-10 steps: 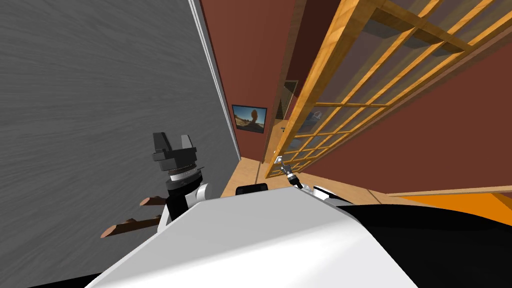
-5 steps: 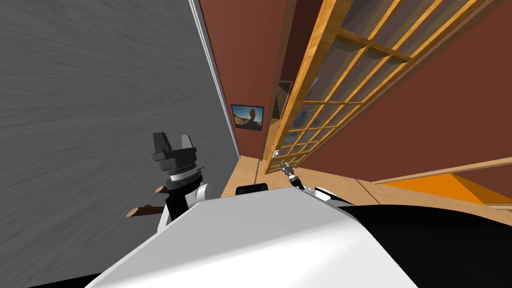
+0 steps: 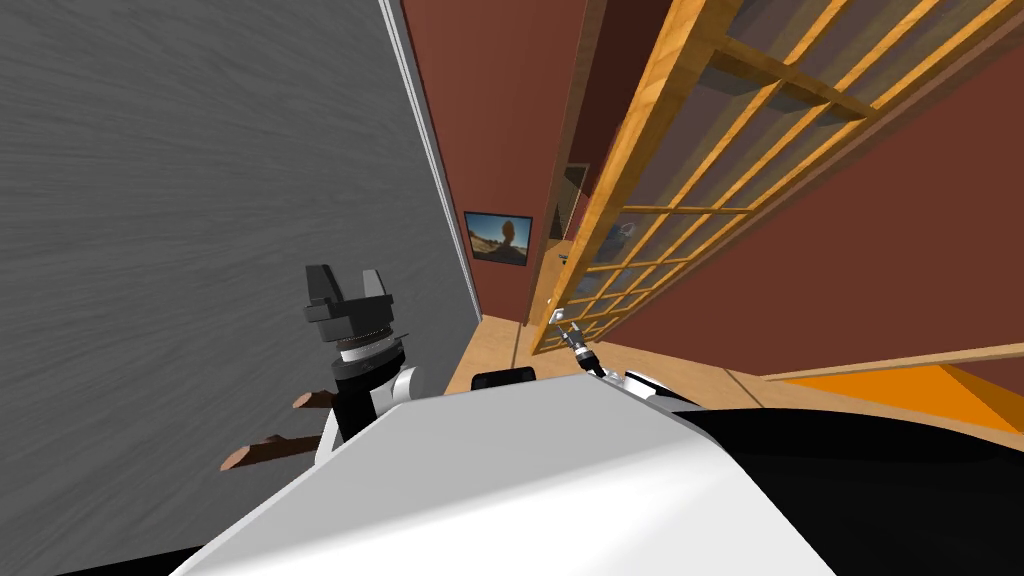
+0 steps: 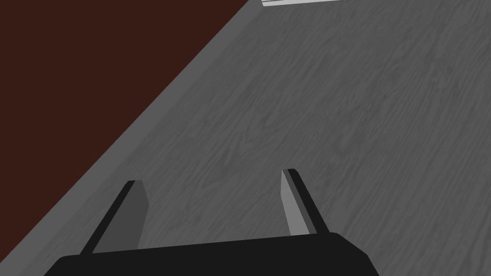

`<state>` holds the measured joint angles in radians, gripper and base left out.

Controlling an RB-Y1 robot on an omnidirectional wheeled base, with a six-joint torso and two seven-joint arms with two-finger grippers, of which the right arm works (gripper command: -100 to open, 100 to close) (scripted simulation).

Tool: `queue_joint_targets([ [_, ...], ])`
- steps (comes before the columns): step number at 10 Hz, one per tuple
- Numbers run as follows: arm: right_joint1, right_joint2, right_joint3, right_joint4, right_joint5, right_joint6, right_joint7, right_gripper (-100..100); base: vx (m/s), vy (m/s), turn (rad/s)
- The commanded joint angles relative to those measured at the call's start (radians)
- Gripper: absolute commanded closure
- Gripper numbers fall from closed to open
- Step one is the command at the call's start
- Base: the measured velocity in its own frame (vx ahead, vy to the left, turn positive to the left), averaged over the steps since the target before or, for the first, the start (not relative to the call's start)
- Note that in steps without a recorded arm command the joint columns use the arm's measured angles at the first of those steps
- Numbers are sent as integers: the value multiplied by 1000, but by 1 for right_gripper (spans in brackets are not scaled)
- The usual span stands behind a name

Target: Pull the door open

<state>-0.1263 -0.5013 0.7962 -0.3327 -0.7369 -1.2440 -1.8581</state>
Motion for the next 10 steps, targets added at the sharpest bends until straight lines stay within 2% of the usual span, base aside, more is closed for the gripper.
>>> queue_joint_targets([
  [1, 1, -1, -12, -26, -2, 23, 19, -100, 207, -19, 67],
  [2, -4, 3, -17, -26, -2, 29, 23, -100, 217, 2, 47],
  [3, 7, -6, -15, -49, -4, 34, 29, -100, 98, 4, 10],
  [4, 7, -6, -15, -49, -4, 34, 29, 100, -11, -2, -6],
  [9, 7, -6, -15, -49, -4, 34, 29, 100, -18, -3, 0],
  [10, 16, -14, 0, -47, 1, 20, 20, 100, -108, -42, 154],
])
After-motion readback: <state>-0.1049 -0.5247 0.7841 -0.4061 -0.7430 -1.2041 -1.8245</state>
